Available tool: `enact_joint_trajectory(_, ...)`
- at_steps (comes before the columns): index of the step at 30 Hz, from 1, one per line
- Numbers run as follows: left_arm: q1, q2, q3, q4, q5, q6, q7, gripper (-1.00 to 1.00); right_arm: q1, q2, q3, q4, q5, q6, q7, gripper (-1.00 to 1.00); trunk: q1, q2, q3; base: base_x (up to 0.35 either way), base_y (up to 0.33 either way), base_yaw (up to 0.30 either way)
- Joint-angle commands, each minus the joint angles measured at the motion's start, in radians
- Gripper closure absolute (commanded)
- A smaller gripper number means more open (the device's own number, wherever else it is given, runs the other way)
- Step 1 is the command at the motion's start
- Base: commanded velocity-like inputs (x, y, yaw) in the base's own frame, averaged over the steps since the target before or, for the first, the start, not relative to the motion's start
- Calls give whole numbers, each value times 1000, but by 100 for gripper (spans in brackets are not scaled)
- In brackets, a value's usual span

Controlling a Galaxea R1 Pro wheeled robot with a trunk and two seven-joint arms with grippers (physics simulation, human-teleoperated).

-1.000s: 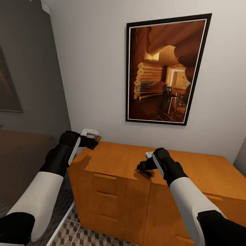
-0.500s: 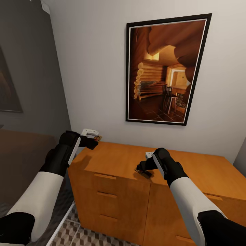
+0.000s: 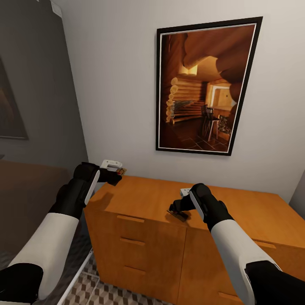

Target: Take the four mousetraps from the cabinet in the bathroom and place them on the bathroom floor. Make sure all four end up on the same floor surface, and ensure that at least two of them are either under or directly next to the same bathroom sink.

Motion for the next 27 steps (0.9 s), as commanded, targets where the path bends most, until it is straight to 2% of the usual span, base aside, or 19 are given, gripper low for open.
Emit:
enact_joint_trajectory(1,-1,1,-2,-1,-10,3,-9,100,-1,0,1,-1,9,3,8,-100,0,-1,-1,0,0,0)
enact_joint_trajectory(13,-1,1,-2,6,-10,3,-9,100,-1,1,3,63,12,3,8,-100,0,-1,-1,0,0,0)
enact_joint_trajectory(27,-1,1,-2,7,-10,3,-9,100,-1,1,3,78,12,3,8,-100,0,-1,-1,0,0,0)
